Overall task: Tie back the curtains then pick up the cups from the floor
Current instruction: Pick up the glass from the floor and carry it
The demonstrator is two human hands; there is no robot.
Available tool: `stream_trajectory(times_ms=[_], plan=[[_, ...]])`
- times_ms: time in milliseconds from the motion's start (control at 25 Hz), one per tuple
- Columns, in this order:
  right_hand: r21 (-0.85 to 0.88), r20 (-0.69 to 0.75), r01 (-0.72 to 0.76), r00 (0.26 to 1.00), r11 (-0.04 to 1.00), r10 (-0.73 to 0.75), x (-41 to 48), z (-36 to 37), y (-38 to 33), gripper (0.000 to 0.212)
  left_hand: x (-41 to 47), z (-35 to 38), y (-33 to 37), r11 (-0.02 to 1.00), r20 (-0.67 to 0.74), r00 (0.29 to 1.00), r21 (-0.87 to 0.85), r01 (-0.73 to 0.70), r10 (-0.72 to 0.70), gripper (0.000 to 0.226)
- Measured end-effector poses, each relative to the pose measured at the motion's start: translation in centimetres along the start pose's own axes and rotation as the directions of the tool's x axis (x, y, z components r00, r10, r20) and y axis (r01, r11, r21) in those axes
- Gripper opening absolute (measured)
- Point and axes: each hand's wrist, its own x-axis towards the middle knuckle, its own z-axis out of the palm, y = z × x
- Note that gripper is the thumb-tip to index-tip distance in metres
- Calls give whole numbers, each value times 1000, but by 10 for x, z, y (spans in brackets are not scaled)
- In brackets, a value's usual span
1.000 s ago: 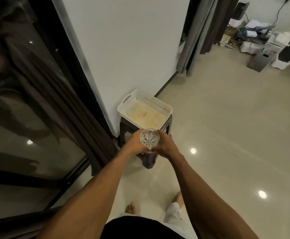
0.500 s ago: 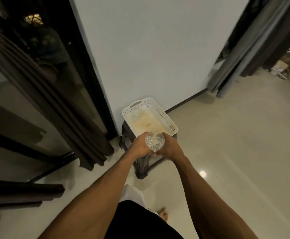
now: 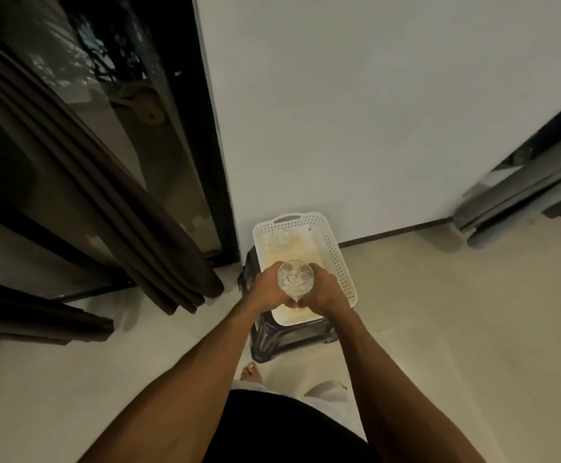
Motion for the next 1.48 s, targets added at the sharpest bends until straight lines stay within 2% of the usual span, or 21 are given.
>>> stream_trajectory(times_ms=[200, 400, 520, 680, 840, 1000, 1120, 1280, 1480], plan=[[-96, 171, 78, 983, 992, -61, 39, -16, 22, 73, 23, 21, 7, 987, -42, 991, -103, 121, -126, 84], [-91, 323, 183, 935, 979, -145, 74, -29, 51, 72, 45, 53, 18, 922, -75, 948, -268, 280, -310, 65], [-44, 346, 170, 927, 984, -145, 93, -26, 76, 65, 65, 75, 16, 891, -103, 918, -303, 338, -383, 66], [87, 294, 71, 951, 994, -94, 109, -17, 105, 64, 95, 102, 5, 850, -124, 890, -378, 368, -440, 63], [162, 272, 9, 961, 987, -54, 154, -4, 128, 67, 147, 119, -14, 858, -167, 888, -384, 342, -429, 82], [167, 237, 26, 969, 986, -66, 209, 7, 146, 71, 208, 131, -34, 878, -196, 908, -394, 272, -369, 85], [159, 174, 75, 979, 984, -102, 245, 9, 146, 69, 245, 131, -45, 888, -274, 905, -418, 193, -326, 87], [140, 145, 133, 978, 981, -153, 294, 19, 154, 59, 295, 134, -58, 869, -316, 904, -483, 108, -288, 79], [123, 108, 146, 981, 982, -159, 316, 22, 156, 47, 315, 136, -51, 888, -358, 895, -453, 82, -265, 69]])
